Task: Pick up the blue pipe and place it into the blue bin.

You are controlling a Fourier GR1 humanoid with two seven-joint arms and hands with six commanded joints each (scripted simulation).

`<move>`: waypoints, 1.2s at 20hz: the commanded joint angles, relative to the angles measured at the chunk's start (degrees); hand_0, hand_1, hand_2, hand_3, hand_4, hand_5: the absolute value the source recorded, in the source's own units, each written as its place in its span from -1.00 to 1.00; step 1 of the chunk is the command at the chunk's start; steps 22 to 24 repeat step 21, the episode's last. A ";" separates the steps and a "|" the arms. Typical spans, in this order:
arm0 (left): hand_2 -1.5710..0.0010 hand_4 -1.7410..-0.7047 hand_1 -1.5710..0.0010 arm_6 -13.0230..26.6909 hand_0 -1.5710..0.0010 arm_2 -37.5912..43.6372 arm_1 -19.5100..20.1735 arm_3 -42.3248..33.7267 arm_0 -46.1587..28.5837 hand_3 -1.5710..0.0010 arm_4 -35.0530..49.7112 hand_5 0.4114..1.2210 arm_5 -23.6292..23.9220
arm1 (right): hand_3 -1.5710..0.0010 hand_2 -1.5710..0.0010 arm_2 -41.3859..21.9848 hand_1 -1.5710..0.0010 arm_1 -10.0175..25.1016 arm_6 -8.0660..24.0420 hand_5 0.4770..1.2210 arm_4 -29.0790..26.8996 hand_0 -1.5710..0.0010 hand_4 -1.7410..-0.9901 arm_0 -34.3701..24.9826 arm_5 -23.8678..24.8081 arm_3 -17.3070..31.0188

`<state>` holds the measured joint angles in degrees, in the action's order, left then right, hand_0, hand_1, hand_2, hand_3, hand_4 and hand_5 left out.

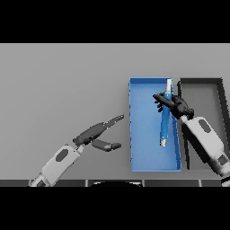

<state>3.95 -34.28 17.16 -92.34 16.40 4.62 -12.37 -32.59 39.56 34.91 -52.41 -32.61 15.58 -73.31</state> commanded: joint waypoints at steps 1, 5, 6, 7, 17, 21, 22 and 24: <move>1.00 0.76 1.00 0.56 1.00 -0.15 -0.40 0.04 0.03 1.00 -0.04 -0.84 0.23 | 0.58 0.30 -2.46 0.28 1.37 0.02 0.89 -2.54 0.24 0.17 -1.16 0.75 -0.23; 1.00 0.76 1.00 1.50 1.00 -0.24 -0.30 -0.24 -0.10 1.00 0.28 -0.84 0.16 | 0.83 0.72 -8.52 0.70 5.07 0.00 0.41 2.13 0.69 0.43 -3.29 -4.71 -3.30; 1.00 0.76 1.00 1.57 1.00 0.02 -0.33 0.30 0.21 1.00 0.05 -0.84 0.36 | 0.86 0.77 -9.37 0.76 5.81 0.03 0.32 2.24 0.75 0.44 -3.77 -5.06 -3.66; 1.00 0.76 1.00 1.02 1.00 0.04 -0.39 0.40 0.22 1.00 0.01 -0.85 0.36 | 0.89 0.82 -10.39 0.81 5.74 -0.02 0.23 3.45 0.80 0.45 -4.00 -5.32 -4.05; 1.00 0.77 1.00 0.26 1.00 -0.05 0.54 -0.37 -0.50 1.00 -0.31 -0.85 0.24 | 0.99 0.98 -12.51 0.98 6.79 -1.30 -0.20 4.25 0.97 0.48 -5.05 -4.69 -3.18; 1.00 0.77 1.00 1.79 1.00 0.60 0.72 -1.00 0.85 1.00 0.74 -0.85 0.02 | 0.99 0.98 -12.55 0.98 6.96 -0.75 -0.21 3.97 0.97 0.48 -5.49 -4.65 -4.68; 1.00 0.77 1.00 1.79 1.00 0.60 0.72 -1.00 0.85 1.00 0.74 -0.85 0.02 | 0.99 0.98 -12.55 0.98 6.96 -0.75 -0.21 3.97 0.97 0.48 -5.49 -4.65 -4.68; 1.00 0.77 1.00 1.79 1.00 0.60 0.72 -1.00 0.85 1.00 0.74 -0.85 0.02 | 0.99 0.98 -12.55 0.98 6.96 -0.75 -0.21 3.97 0.97 0.48 -5.49 -4.65 -4.68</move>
